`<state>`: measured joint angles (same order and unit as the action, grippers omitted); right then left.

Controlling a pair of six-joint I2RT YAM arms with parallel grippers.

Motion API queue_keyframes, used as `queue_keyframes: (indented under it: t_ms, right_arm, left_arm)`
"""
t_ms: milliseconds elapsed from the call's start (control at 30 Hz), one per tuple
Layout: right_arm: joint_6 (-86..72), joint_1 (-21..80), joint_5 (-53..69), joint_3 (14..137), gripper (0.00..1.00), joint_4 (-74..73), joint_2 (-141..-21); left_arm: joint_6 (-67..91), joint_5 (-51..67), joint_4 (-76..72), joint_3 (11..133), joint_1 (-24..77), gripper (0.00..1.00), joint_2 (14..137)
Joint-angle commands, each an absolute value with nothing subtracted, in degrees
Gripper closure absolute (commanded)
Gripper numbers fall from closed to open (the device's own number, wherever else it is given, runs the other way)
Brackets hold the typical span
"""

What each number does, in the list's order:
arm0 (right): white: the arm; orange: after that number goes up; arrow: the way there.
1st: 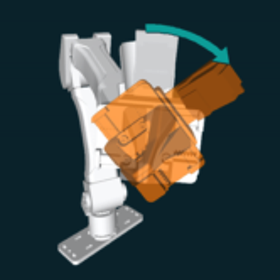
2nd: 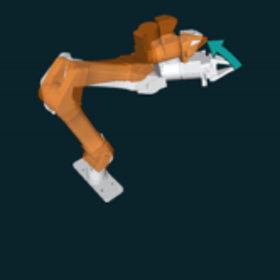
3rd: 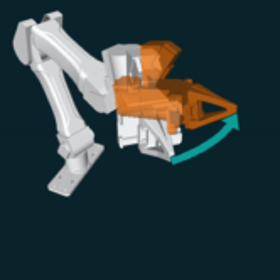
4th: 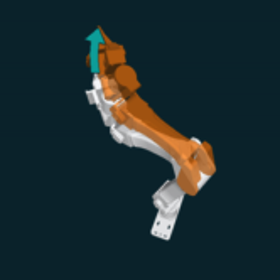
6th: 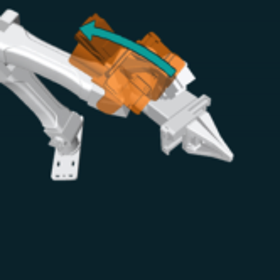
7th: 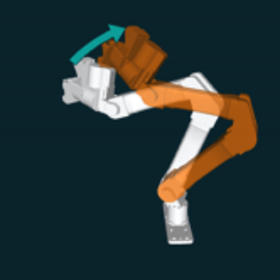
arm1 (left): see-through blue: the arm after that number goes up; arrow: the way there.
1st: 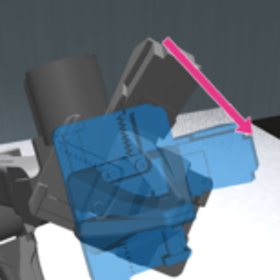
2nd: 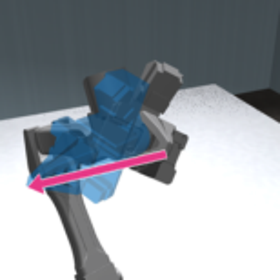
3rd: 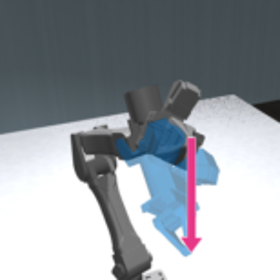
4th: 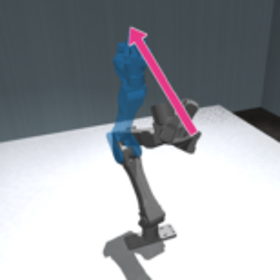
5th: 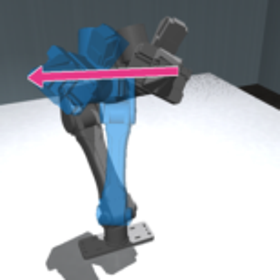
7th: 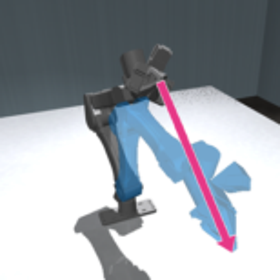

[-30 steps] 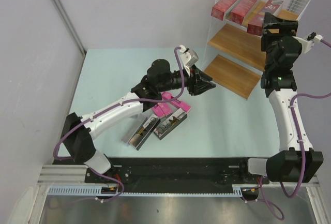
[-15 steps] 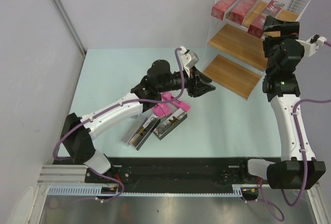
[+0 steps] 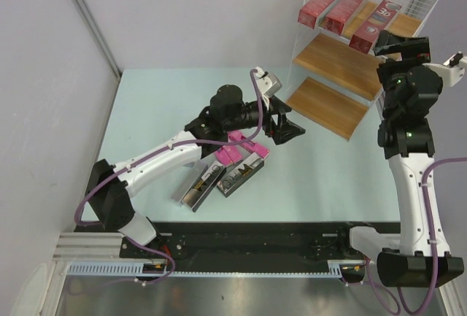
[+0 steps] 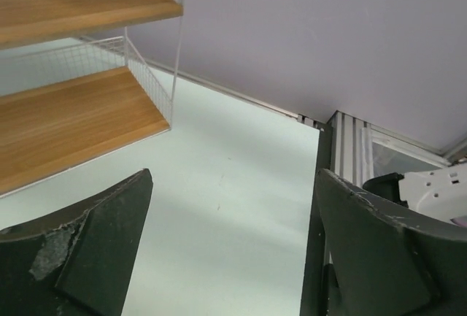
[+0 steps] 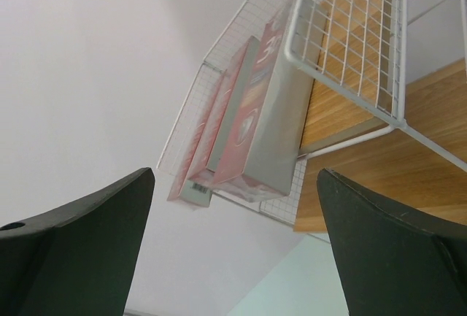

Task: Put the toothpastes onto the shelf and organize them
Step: Adjust the toothpaste on the shelf.

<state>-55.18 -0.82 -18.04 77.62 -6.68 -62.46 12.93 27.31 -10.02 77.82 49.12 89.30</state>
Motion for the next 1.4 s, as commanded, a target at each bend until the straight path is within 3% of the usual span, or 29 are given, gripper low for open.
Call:
queue_keyframes:
  t_ms: [0,300,433,733,1033,1200,1367]
  right_arm:
    - [-49.58,-0.18,-15.56,77.87,0.00,-9.83,-58.98]
    - [-40.35,6.23,-11.95,77.87,0.00,-16.51,-55.20]
    - [-34.20,16.49,-13.88,77.87,0.00,-20.73,-56.51]
    - [-28.83,41.99,-30.31,72.16,0.00,-26.10,-62.66]
    - [-36.38,41.32,-19.26,53.28,0.00,-18.83,-68.03]
    - [-37.88,32.01,-4.68,42.03,0.01,-12.05,-66.80]
    - [-36.13,30.68,-3.52,39.82,0.00,-12.48,-64.25]
  left_arm:
    - [10.81,21.63,-7.91,80.16,49.04,0.00,86.84]
    - [14.06,19.08,-4.92,77.80,42.37,0.00,83.77]
    - [16.60,13.99,-4.66,73.92,38.24,0.00,80.69]
    - [16.09,0.11,4.47,65.67,32.26,0.00,75.15]
    - [13.01,4.64,5.71,58.72,32.26,0.00,76.11]
    - [11.34,9.49,1.59,54.24,34.79,0.00,78.31]
    - [9.06,9.58,1.05,53.79,39.37,0.00,84.62]
